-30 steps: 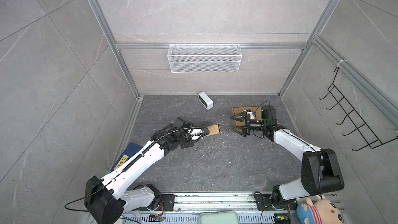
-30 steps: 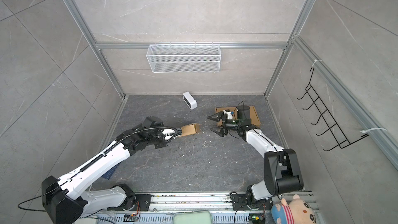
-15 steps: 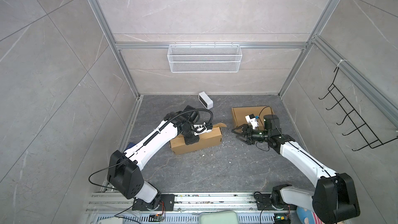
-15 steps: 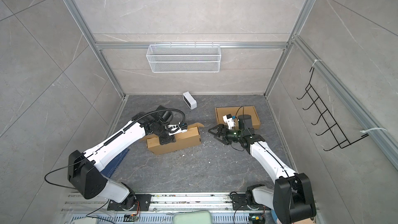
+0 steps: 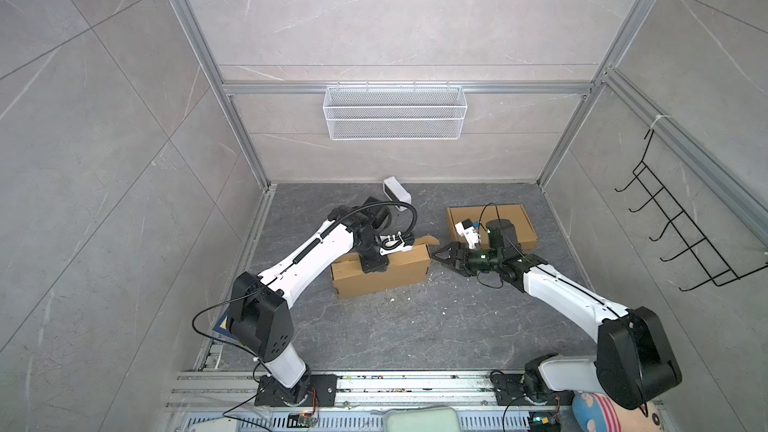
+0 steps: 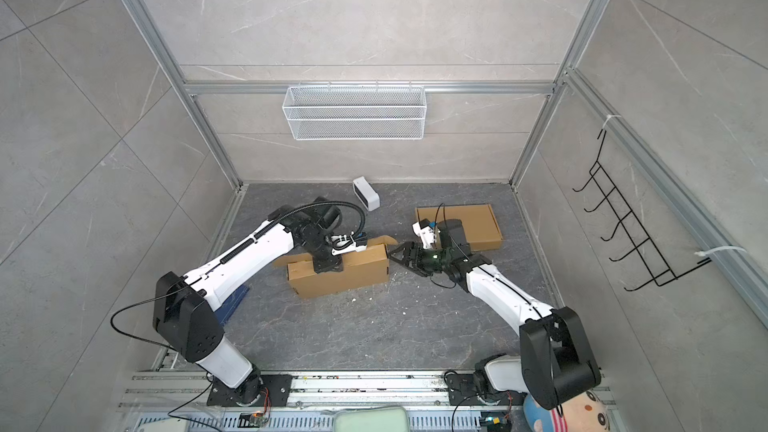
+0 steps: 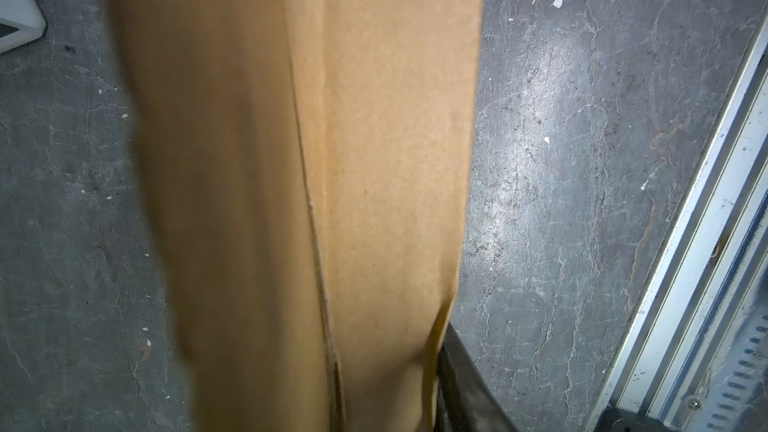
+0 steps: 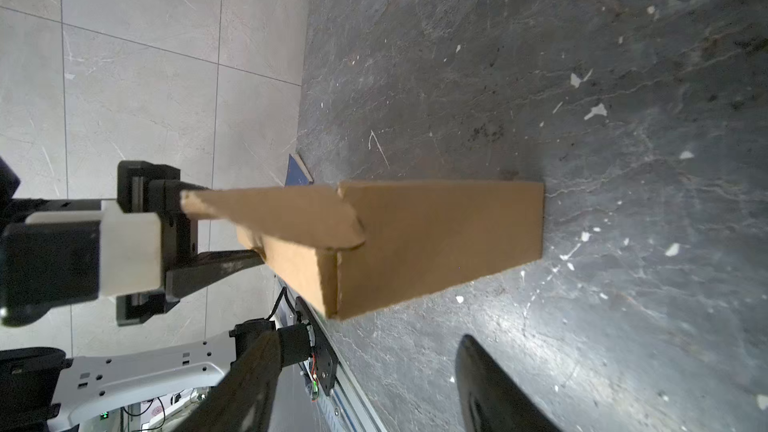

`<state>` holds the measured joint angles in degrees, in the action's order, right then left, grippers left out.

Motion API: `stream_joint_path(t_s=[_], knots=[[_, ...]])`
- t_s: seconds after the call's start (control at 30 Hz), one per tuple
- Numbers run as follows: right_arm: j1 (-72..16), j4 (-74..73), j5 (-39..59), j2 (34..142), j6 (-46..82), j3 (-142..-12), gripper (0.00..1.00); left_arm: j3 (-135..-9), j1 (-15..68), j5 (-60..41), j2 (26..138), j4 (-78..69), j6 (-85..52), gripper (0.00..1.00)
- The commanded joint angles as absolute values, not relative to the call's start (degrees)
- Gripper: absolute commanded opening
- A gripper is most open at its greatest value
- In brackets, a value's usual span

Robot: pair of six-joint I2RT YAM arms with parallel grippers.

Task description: Fold the paper box

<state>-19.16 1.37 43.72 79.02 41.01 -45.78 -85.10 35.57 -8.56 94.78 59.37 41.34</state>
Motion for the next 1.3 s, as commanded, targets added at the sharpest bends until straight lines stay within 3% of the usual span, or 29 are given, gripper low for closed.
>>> stream_joint_path(t_s=[0.0, 0.43, 0.73, 0.87, 1.0, 1.27], knots=[[-19.89, -2.89, 42.56, 80.87, 42.57, -48.16, 0.67, -85.05, 35.65, -12.48, 97.11, 60.90, 41.69, 0.30], [-21.61, -4.74, 40.00, 85.10, 43.32, -50.82, 0.61, -84.74, 35.65, -11.68, 97.01, 59.78, 41.92, 0.38], [-22.60, 0.87, 35.98, 87.65, 37.06, -49.39, 0.46, -84.30, 35.66, -10.85, 96.83, 58.58, 41.92, 0.39], [-22.72, 4.55, 33.75, 88.74, 34.49, -49.80, 0.39, -84.25, 35.65, -9.70, 96.73, 57.85, 41.94, 0.44], [-22.81, 4.73, 34.79, 88.39, 33.90, -50.23, 0.41, -84.32, 35.61, -9.94, 96.64, 57.63, 42.06, 0.42], [-19.96, 14.95, 37.58, 83.14, 26.26, -60.19, 0.54, -84.33, 35.65, -9.91, 97.05, 57.56, 42.52, 0.39]])
